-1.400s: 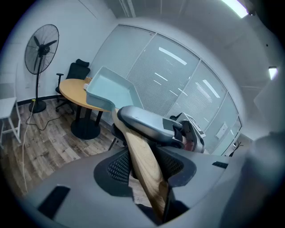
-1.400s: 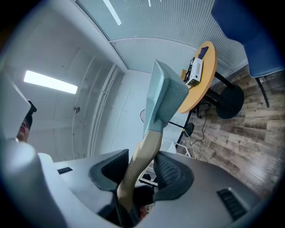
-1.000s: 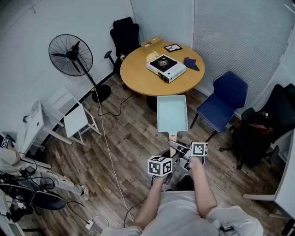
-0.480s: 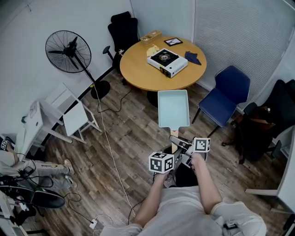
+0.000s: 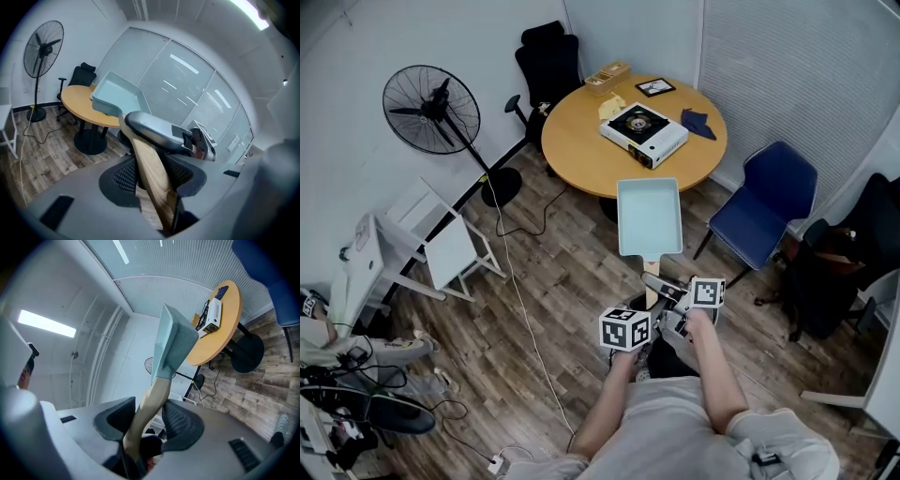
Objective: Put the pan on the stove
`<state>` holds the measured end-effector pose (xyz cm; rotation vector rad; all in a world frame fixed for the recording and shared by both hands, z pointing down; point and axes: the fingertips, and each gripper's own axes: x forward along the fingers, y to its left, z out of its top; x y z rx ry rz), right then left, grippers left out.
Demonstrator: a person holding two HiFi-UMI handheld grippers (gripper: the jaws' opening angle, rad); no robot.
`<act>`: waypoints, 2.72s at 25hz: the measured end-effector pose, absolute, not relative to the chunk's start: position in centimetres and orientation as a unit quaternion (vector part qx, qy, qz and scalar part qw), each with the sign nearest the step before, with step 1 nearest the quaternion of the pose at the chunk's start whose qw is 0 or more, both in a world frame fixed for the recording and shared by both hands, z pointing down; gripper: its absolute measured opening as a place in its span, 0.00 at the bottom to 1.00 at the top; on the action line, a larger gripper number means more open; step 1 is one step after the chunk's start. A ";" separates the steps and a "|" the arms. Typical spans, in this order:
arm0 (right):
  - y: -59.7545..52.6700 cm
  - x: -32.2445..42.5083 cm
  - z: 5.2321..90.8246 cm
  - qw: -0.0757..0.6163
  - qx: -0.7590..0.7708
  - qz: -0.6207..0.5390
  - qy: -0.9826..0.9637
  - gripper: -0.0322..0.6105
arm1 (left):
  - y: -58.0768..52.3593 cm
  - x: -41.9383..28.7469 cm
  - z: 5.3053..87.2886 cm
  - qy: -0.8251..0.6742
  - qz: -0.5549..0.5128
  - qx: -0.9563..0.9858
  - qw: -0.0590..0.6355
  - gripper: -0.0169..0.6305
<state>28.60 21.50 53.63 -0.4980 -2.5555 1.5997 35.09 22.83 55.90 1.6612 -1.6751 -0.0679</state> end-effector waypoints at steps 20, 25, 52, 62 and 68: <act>5.6 13.5 54.4 0.029 -0.142 0.531 -0.835 0.33 | 7.3 19.8 56.6 -0.643 -0.005 0.663 0.383 0.29; 2.5 11.7 53.4 0.012 -0.136 0.531 -0.836 0.33 | 4.3 17.9 55.6 -0.640 0.001 0.673 0.371 0.29; -14.9 -6.8 53.7 -0.095 0.037 0.524 -0.845 0.34 | -10.6 -1.7 56.1 -0.488 0.078 0.783 0.377 0.29; -17.1 -15.8 54.5 -0.111 0.098 0.527 -0.837 0.34 | -12.2 -11.2 56.6 -0.436 0.088 0.806 0.391 0.29; -17.1 -18.3 55.7 -0.129 0.132 0.536 -0.824 0.34 | -11.8 -14.1 57.6 -0.405 0.104 0.819 0.392 0.29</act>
